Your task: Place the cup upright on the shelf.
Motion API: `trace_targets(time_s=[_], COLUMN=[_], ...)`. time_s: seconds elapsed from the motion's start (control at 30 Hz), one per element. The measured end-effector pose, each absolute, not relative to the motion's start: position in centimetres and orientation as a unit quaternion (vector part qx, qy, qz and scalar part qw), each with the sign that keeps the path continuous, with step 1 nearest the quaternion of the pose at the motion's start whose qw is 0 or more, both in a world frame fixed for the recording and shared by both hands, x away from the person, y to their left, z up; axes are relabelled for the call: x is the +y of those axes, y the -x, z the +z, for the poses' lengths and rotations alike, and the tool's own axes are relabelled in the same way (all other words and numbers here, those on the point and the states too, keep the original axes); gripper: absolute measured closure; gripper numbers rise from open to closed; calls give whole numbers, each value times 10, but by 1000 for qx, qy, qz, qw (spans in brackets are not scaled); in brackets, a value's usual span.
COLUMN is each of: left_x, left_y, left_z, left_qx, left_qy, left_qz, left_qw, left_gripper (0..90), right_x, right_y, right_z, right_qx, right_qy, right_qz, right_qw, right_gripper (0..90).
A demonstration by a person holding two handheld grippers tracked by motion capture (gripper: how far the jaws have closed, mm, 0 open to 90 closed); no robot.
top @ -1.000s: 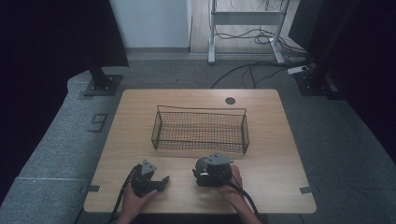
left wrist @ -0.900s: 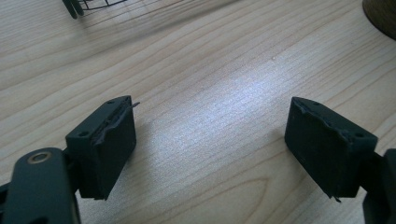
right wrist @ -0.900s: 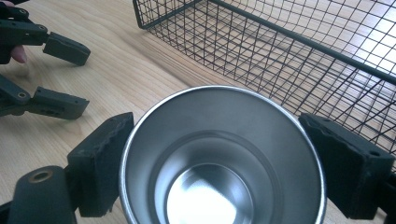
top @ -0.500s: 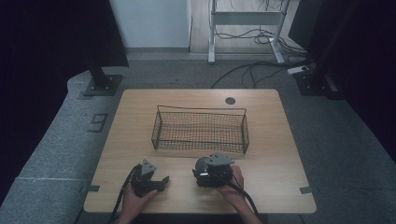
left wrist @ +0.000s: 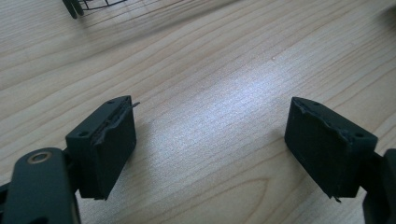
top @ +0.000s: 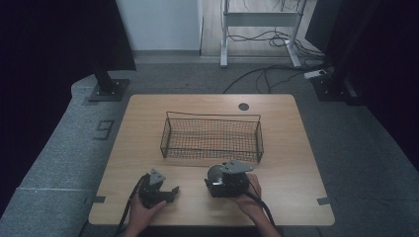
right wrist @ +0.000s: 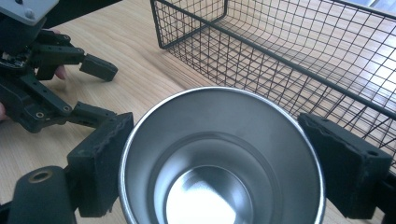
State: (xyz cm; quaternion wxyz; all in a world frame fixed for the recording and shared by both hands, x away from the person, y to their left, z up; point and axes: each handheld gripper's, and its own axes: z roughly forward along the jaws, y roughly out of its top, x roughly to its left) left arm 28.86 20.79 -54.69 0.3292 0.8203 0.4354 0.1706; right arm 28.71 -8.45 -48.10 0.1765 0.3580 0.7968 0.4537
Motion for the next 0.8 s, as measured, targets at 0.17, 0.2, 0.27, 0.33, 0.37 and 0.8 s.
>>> trace_targets(time_s=[0.17, 0.2, 0.27, 0.33, 0.37, 0.8], left_x=[208, 208, 208, 208, 208, 208], left_y=[-289, -289, -289, -289, -288, -289], left_z=[-547, -547, -547, -547, -547, -547], left_qx=[436, 436, 436, 436, 436, 436], left_qy=[-820, -820, -820, -819, -819, -819], left_qz=[171, 171, 171, 172, 171, 171], left_qw=[329, 330, 330, 330, 330, 330], left_gripper=[166, 166, 166, 165, 165, 165], right_x=[-87, -87, -90, -91, -92, -97], right_y=[-289, -289, -291, -291, -292, -297], right_z=[-474, -474, -468, -465, -463, -452], right_qx=[795, 795, 792, 790, 790, 787], right_qy=[-357, -357, -357, -357, -356, -355], right_qz=[458, 458, 463, 466, 467, 474], right_qw=[176, 176, 176, 176, 175, 174], right_gripper=[135, 135, 135, 135, 135, 135])
